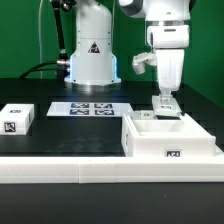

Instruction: Assemble cabinet

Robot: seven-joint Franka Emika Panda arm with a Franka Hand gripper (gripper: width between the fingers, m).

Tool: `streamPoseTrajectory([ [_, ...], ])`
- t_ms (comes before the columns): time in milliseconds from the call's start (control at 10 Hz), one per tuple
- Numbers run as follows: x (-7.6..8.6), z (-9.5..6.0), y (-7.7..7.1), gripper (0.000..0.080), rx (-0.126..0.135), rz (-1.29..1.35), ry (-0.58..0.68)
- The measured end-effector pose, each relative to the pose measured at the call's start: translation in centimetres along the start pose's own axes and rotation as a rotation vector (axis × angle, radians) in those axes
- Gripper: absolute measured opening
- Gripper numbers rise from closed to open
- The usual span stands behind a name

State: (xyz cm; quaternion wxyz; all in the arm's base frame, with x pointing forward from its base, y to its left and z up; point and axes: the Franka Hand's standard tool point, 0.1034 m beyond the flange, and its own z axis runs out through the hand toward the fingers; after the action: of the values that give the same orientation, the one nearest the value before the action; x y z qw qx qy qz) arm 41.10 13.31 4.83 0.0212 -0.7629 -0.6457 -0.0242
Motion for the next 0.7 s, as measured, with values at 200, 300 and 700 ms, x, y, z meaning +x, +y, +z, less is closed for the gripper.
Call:
streamPoseTrajectory([
  [200, 0.0, 0.0, 0.0, 0.0070, 0.000, 0.001, 0.000],
  [300, -0.2, 0.0, 0.1, 0.0071, -0.001, -0.005, 0.000],
  [700, -1.0, -0.5, 1.6, 0.0071, -0.024, 0.004, 0.005],
])
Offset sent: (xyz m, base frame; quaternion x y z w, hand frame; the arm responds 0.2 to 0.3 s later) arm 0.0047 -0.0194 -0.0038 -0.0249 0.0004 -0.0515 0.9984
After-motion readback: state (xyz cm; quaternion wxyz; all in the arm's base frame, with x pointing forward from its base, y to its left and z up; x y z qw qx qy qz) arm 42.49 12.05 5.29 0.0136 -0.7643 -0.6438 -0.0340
